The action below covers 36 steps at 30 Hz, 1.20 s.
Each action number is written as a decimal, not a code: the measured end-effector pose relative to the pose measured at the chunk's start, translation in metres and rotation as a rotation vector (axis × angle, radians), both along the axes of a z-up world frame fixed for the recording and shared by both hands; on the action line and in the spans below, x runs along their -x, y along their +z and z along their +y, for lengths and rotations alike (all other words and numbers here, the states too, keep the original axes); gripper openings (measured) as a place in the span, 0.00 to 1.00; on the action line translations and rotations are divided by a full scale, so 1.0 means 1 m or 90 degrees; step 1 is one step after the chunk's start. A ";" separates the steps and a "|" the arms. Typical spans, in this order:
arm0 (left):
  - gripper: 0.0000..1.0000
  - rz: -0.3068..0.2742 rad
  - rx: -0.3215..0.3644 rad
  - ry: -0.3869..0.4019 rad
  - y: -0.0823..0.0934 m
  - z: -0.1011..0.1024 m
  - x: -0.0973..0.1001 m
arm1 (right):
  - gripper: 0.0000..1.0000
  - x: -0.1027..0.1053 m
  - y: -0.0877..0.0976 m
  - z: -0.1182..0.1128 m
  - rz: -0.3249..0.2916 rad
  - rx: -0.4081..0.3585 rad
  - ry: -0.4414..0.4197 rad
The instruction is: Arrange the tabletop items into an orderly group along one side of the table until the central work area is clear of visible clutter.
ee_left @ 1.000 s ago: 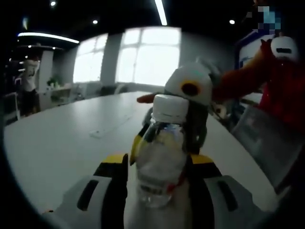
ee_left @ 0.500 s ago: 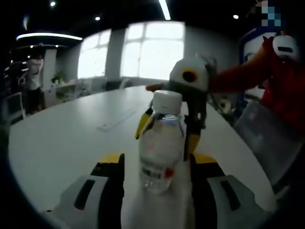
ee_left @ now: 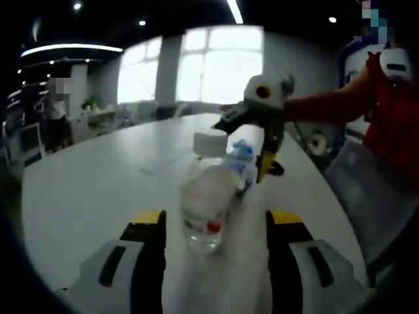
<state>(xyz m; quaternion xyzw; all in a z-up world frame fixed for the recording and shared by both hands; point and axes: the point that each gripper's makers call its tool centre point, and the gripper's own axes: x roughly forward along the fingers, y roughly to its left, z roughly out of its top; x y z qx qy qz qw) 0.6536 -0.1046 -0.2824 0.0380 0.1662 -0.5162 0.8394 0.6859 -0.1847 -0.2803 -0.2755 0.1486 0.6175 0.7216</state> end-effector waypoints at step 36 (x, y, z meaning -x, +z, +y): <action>0.60 0.007 0.019 0.150 0.025 -0.064 0.115 | 0.72 0.097 0.025 -0.160 0.013 -0.070 -0.185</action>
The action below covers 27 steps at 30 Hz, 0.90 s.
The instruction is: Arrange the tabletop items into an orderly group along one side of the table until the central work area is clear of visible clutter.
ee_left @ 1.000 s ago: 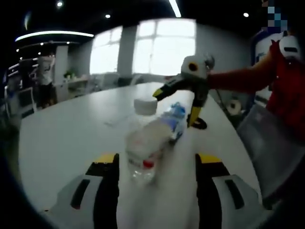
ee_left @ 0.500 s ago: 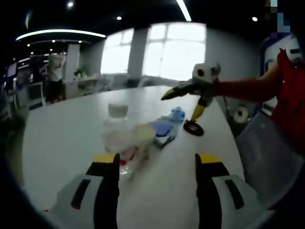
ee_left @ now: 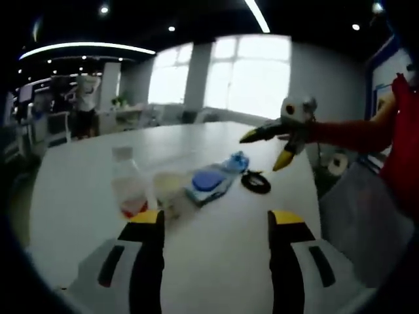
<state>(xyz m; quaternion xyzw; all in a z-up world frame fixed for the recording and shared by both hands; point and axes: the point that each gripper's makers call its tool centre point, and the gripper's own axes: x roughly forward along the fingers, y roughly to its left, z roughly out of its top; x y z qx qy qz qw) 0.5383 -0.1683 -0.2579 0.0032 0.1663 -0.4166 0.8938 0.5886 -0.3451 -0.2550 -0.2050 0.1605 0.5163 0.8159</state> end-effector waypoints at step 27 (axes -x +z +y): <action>0.59 0.010 0.009 0.132 0.004 -0.029 0.059 | 0.74 0.060 -0.004 -0.112 -0.012 -0.025 -0.214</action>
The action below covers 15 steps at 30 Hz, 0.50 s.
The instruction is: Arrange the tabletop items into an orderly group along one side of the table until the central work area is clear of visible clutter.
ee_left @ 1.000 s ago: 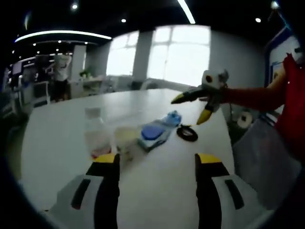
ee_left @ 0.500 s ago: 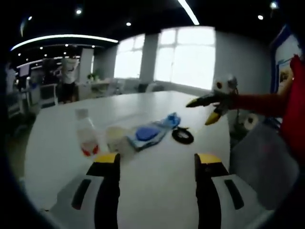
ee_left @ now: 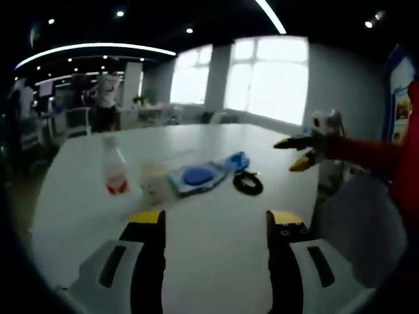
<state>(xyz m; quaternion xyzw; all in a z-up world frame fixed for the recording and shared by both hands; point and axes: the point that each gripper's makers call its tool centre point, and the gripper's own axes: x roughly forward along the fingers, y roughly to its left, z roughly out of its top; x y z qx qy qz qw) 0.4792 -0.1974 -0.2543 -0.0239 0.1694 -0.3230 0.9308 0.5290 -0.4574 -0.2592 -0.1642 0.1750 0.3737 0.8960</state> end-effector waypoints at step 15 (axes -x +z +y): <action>0.63 -0.032 -0.007 -0.014 0.017 -0.024 0.039 | 0.79 0.037 0.012 -0.019 -0.011 -0.045 -0.060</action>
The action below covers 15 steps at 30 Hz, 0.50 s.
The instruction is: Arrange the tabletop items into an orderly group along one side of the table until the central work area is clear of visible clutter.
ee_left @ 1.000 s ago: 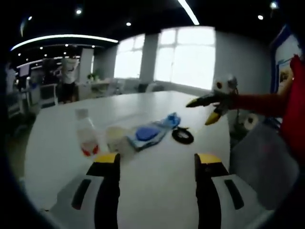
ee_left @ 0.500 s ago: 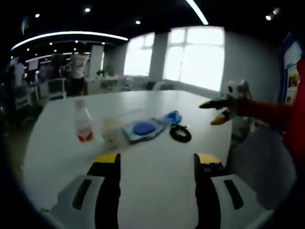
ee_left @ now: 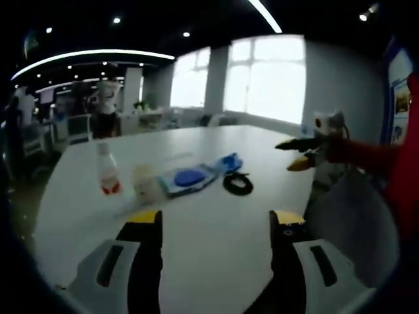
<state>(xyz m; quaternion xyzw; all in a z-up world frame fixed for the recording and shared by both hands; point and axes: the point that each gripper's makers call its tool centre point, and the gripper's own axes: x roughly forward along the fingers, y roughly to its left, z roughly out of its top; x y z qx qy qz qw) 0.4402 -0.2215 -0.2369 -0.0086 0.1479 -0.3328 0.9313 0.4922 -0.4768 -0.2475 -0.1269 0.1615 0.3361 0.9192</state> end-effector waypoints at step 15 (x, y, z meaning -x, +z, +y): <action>0.95 0.051 0.029 0.046 -0.018 0.012 0.011 | 1.00 0.009 -0.004 -0.030 -0.016 -0.043 -0.082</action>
